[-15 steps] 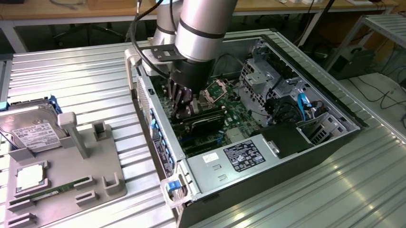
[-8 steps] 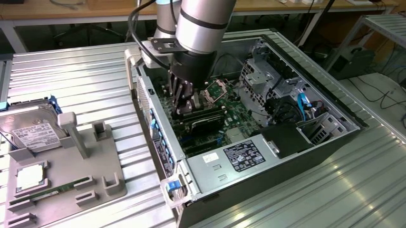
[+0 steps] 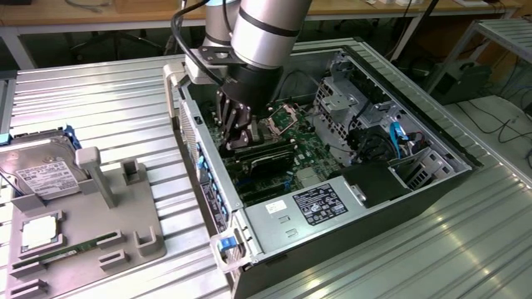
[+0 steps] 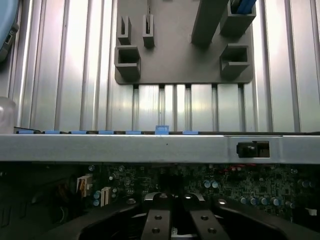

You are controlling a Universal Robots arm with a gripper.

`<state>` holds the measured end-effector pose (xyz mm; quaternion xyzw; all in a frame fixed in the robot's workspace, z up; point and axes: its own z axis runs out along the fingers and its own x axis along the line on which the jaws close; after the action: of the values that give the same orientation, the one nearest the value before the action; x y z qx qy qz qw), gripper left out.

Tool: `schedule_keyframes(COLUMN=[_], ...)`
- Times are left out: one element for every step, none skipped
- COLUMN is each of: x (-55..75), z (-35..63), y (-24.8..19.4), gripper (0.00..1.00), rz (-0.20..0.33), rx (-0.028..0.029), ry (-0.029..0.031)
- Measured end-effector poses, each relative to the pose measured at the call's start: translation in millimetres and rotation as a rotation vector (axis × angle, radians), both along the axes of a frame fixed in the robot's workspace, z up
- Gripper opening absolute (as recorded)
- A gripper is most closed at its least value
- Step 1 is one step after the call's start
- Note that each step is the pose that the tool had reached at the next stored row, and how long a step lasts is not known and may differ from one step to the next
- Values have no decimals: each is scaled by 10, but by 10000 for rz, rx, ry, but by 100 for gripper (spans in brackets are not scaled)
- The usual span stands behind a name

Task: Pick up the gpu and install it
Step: 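Press down on the gpu until it lock into place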

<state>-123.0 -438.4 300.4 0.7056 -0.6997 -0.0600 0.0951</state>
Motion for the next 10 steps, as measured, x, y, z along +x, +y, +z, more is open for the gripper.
schedule_keyframes(x=[0, 1, 1, 1, 0, 0, -1, -2, -2, -3], z=[-1, -3, -5, -6, -6, -5, -6, -6, -9, -11], y=[0, 0, 0, 0, 0, 0, 0, 1, 2, 3], gripper=[11, 11, 11, 11, 11, 11, 11, 11, 11, 11], rz=[0, 1, 2, 2, 1, 2, 1, 1, 1, 0], rx=[-28, -62, -88, -114, -129, -143, -155, -165, -181, -188], ry=[5, 6, 6, 7, 11, 19, 30, 48, 104, 128])
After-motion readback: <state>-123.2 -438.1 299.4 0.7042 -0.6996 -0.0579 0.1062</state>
